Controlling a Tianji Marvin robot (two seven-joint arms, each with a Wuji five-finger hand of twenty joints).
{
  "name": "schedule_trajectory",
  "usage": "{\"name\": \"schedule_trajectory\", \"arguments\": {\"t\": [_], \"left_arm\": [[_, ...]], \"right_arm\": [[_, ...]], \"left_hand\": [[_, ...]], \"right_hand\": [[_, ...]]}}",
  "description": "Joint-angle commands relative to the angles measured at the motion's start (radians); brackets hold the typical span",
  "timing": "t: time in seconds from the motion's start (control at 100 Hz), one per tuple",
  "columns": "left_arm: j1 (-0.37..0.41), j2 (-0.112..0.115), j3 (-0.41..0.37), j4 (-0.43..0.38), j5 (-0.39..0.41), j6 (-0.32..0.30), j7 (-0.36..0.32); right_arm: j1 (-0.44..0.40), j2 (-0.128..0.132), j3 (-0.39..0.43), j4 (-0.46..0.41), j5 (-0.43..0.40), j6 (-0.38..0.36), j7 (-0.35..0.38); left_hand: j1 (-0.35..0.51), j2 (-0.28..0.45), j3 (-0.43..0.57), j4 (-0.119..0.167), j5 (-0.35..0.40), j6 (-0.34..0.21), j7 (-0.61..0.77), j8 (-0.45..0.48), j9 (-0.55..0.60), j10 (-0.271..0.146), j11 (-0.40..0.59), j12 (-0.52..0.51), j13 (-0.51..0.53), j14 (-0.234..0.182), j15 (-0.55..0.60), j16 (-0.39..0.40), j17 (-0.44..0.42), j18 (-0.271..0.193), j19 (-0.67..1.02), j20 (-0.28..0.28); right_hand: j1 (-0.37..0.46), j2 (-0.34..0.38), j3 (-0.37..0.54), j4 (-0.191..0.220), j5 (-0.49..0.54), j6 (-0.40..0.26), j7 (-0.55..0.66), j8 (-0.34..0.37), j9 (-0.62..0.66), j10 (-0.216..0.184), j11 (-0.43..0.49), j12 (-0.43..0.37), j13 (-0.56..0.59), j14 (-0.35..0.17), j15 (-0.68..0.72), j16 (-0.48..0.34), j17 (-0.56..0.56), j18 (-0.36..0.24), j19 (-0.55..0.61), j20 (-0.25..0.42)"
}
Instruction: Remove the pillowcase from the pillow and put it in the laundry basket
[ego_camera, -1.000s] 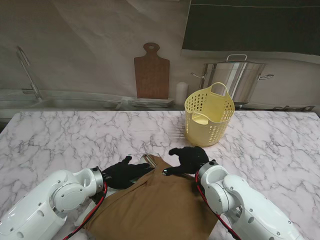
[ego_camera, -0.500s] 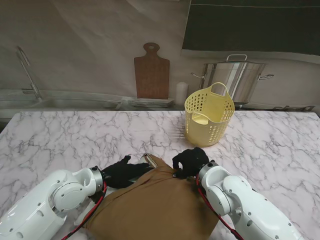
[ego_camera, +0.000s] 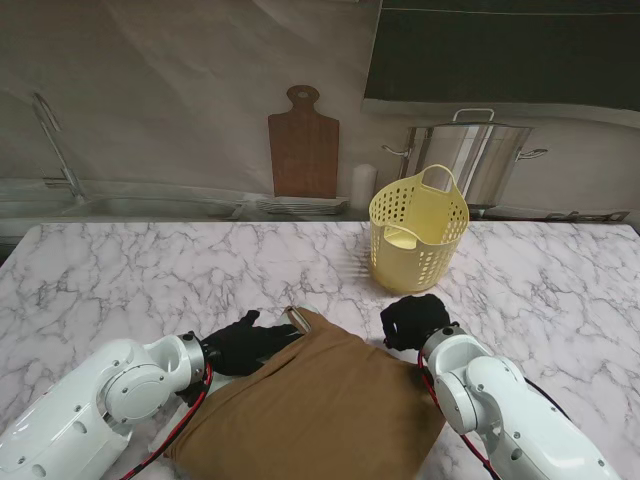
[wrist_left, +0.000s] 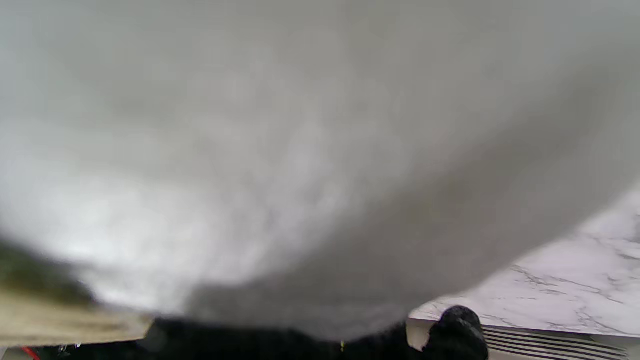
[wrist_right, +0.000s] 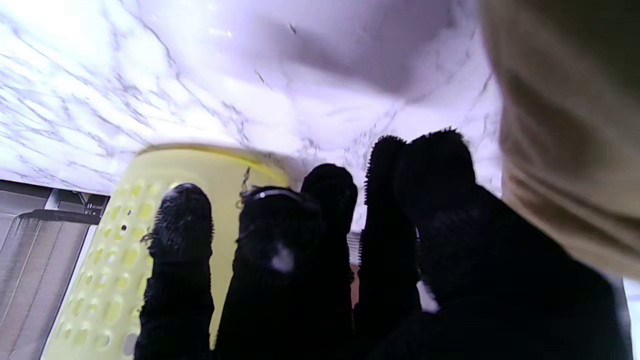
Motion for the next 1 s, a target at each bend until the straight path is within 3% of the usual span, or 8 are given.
{"name": "schedule_trajectory", "arguments": {"t": [0.0,0.13,0.22,0.33,0.61,0.78,0.89,0.99], "left_arm": [[0.014,0.010,0.010,0.036,0.010,0.008,-0.027],[0.012,0.010,0.011,0.032,0.012,0.015,-0.032],[0.010,0.009,0.012,0.030,0.011,0.025,-0.032],[0.004,0.008,0.016,0.033,0.007,0.030,-0.028],[-0.010,0.010,0.025,0.034,0.006,0.032,-0.040],[-0.015,0.011,0.026,0.033,0.006,0.038,-0.049],[-0.014,0.010,0.022,0.031,0.005,0.040,-0.050],[-0.011,0.009,0.017,0.030,0.006,0.039,-0.044]], "right_arm": [[-0.011,-0.003,0.001,0.005,0.010,0.006,-0.022],[-0.023,-0.010,0.007,-0.011,0.042,0.008,-0.057],[-0.042,-0.018,0.020,-0.029,0.074,0.014,-0.099],[-0.097,-0.027,0.053,-0.080,0.113,0.009,-0.138],[-0.272,-0.016,0.161,-0.223,0.080,-0.117,-0.090],[-0.296,-0.005,0.168,-0.237,0.060,-0.185,-0.040],[-0.265,-0.001,0.139,-0.203,0.037,-0.200,-0.044],[-0.215,-0.002,0.097,-0.144,0.002,-0.183,-0.104]], "left_hand": [[0.055,-0.068,-0.008,0.004,0.032,-0.011,0.049,0.023,-0.020,0.012,0.036,0.003,0.023,0.032,0.053,0.002,-0.009,0.009,0.886,-0.015],[0.038,-0.065,-0.010,0.004,0.020,0.004,0.047,0.022,-0.031,0.046,0.031,0.001,0.017,0.035,0.052,0.001,-0.011,0.011,0.883,-0.015],[0.023,-0.061,-0.011,0.004,0.012,0.013,0.047,0.023,-0.032,0.054,0.027,0.001,0.014,0.036,0.052,0.001,-0.014,0.011,0.881,-0.016],[0.022,-0.060,-0.008,0.005,0.011,0.014,0.049,0.025,-0.030,0.056,0.024,0.002,0.014,0.036,0.053,0.001,-0.012,0.011,0.880,-0.015],[0.021,-0.055,-0.007,0.004,0.010,0.016,0.049,0.027,-0.027,0.056,0.019,0.005,0.014,0.036,0.053,0.001,-0.012,0.010,0.878,-0.013],[0.022,-0.055,-0.007,0.004,0.010,0.015,0.049,0.028,-0.027,0.057,0.018,0.006,0.014,0.035,0.053,0.001,-0.011,0.011,0.878,-0.012],[0.021,-0.055,-0.008,0.004,0.009,0.016,0.049,0.028,-0.027,0.055,0.018,0.007,0.014,0.036,0.053,0.001,-0.011,0.011,0.877,-0.012],[0.021,-0.055,-0.008,0.004,0.009,0.016,0.049,0.029,-0.026,0.056,0.018,0.007,0.014,0.037,0.054,0.001,-0.011,0.011,0.877,-0.012]], "right_hand": [[0.075,0.009,0.054,0.054,0.003,-0.061,0.000,-0.025,0.014,-0.004,0.007,-0.007,0.028,-0.020,-0.021,-0.019,0.004,-0.009,0.024,-0.010],[-0.082,0.099,-0.118,0.062,-0.105,-0.004,-0.071,-0.089,-0.072,0.024,-0.130,-0.094,-0.047,0.028,-0.199,-0.051,-0.009,-0.020,0.019,-0.024],[-0.220,0.252,-0.251,0.149,-0.132,0.081,-0.412,0.088,-0.196,0.061,-0.256,-0.198,-0.157,0.074,-0.410,-0.066,-0.048,-0.015,-0.003,-0.031],[-0.314,0.302,-0.353,0.151,-0.299,0.154,-0.554,0.064,-0.361,0.094,-0.384,-0.301,-0.280,0.133,-0.633,-0.147,-0.118,0.014,-0.070,-0.049],[-0.578,0.228,-0.244,0.111,-0.671,0.229,-0.864,0.010,-0.847,0.141,-0.660,-0.633,-0.602,0.291,-1.094,-0.420,-0.281,0.107,-0.329,-0.127],[-0.482,0.046,-0.185,0.100,-0.627,0.235,-0.766,0.114,-0.751,0.121,-0.551,-0.559,-0.424,0.225,-0.968,-0.328,-0.180,0.087,-0.237,-0.057],[-0.203,-0.096,-0.219,0.132,-0.438,0.166,-0.603,0.182,-0.395,-0.020,-0.329,-0.387,-0.138,0.089,-0.722,-0.164,-0.035,0.014,-0.098,-0.007],[-0.073,-0.107,-0.131,0.132,-0.228,0.064,-0.451,0.210,-0.136,-0.059,-0.227,-0.307,-0.043,0.041,-0.615,-0.110,0.034,-0.030,-0.024,-0.017]]}}
